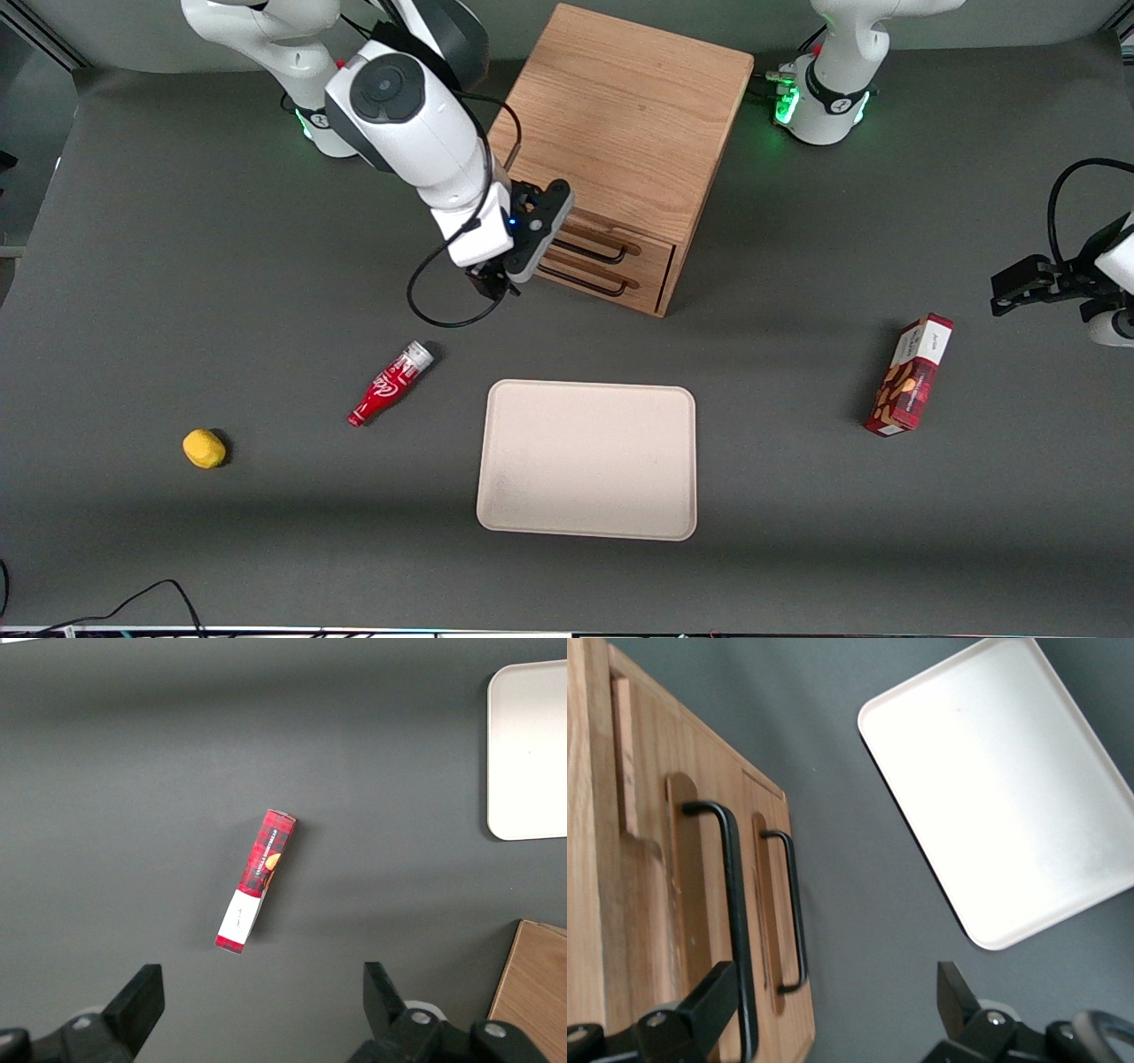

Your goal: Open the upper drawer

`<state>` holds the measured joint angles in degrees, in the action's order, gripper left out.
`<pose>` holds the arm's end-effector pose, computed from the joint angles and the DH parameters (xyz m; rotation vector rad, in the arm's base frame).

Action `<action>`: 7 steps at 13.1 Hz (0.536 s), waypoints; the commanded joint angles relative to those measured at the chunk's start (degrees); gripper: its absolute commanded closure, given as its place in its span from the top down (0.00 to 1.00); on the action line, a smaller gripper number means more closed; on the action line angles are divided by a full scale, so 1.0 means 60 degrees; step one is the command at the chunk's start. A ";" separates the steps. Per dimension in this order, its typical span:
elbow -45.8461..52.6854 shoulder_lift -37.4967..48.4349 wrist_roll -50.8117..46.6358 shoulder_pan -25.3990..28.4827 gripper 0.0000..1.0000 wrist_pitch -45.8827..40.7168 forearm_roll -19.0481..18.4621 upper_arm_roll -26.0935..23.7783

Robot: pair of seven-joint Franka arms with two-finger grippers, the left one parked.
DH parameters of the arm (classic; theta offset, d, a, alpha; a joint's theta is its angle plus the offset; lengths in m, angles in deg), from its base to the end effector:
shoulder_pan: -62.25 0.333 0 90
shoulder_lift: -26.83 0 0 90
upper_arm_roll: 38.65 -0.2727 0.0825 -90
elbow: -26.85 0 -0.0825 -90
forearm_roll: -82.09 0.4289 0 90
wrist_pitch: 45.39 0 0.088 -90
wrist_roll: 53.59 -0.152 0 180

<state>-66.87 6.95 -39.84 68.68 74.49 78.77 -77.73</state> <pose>0.5145 0.4739 0.3732 -2.5651 -1.4160 -0.2004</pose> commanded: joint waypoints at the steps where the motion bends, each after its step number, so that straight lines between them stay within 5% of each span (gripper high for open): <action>1: 0.0121 -0.0159 -0.0753 0.0435 1.00 0.0175 -0.0207 -0.0020; 7: -0.0361 -0.0291 -0.0754 0.0553 1.00 0.0423 -0.0398 -0.0034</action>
<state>-67.43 5.51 -42.84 71.45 75.11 77.48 -77.86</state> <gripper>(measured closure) 0.000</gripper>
